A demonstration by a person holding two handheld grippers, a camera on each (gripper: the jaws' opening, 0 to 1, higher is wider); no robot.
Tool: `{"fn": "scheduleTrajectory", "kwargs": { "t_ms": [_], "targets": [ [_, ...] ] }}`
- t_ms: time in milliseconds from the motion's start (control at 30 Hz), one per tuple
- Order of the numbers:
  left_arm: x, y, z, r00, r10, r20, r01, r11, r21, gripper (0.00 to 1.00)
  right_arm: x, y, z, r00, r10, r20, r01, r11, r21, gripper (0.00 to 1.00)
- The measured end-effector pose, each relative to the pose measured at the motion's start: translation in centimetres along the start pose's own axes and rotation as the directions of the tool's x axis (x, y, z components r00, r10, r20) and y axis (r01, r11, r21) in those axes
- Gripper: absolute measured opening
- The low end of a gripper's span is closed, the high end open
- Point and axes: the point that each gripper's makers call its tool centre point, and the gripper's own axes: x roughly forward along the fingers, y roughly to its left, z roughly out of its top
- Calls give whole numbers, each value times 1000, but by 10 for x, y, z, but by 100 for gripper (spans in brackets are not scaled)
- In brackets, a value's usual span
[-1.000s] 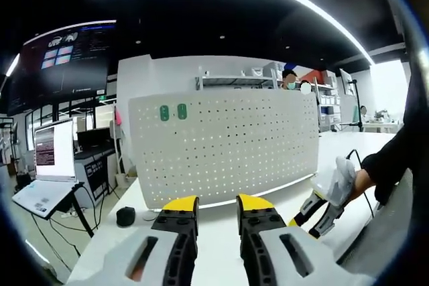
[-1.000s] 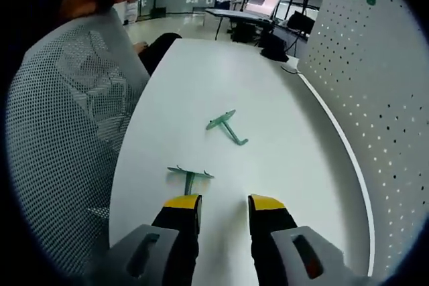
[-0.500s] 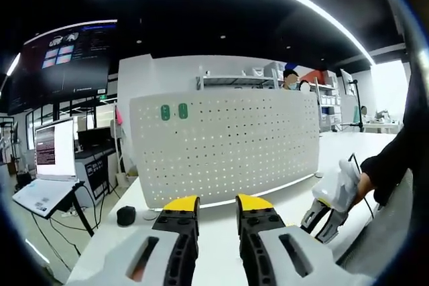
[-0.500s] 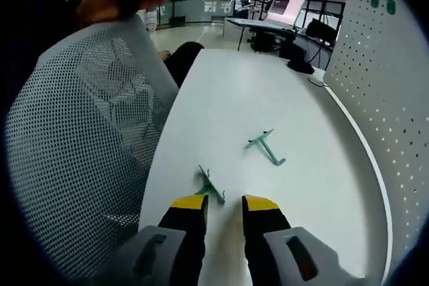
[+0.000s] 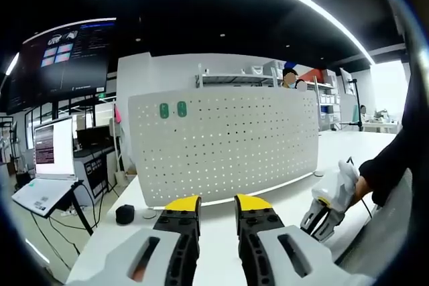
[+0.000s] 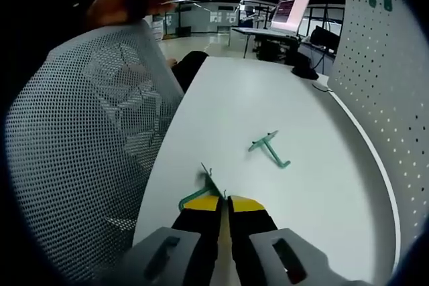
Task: Insert the hook assembly into the mounting plate slot until the hook locks in place.
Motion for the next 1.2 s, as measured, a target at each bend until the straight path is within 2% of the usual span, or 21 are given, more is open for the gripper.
{"fn": "scheduleTrajectory", "kwargs": {
  "t_ms": [333,467,633,700,767,967,1200],
  "targets": [
    [1,-2,-1,1000,-12,-4,12,1000,3,20,-11,-2,20,1000,-17,25,16,999,37,0],
    [0,-3,0,1000,-15,-1,15,1000,1,19,-17,-8,30,998,-46,43,44,998,54,0],
    [1,-6,-1,1000,-28,-5,28,1000,6,18,-21,-18,34,995,-86,43,80,989,126,0],
    [1,-6,-1,999,-33,-5,33,999,4,17,-25,-20,38,994,-99,47,88,975,206,0],
    [1,-7,-1,999,-34,-4,34,999,3,17,-30,-24,43,992,-113,49,97,964,249,0],
    [1,-9,0,999,-49,-1,49,999,3,18,-45,-36,55,986,-160,48,136,935,327,0],
    [3,-21,-1,993,-117,-7,117,993,1,21,-68,-47,73,975,-212,64,168,895,413,0]
  ]
}}
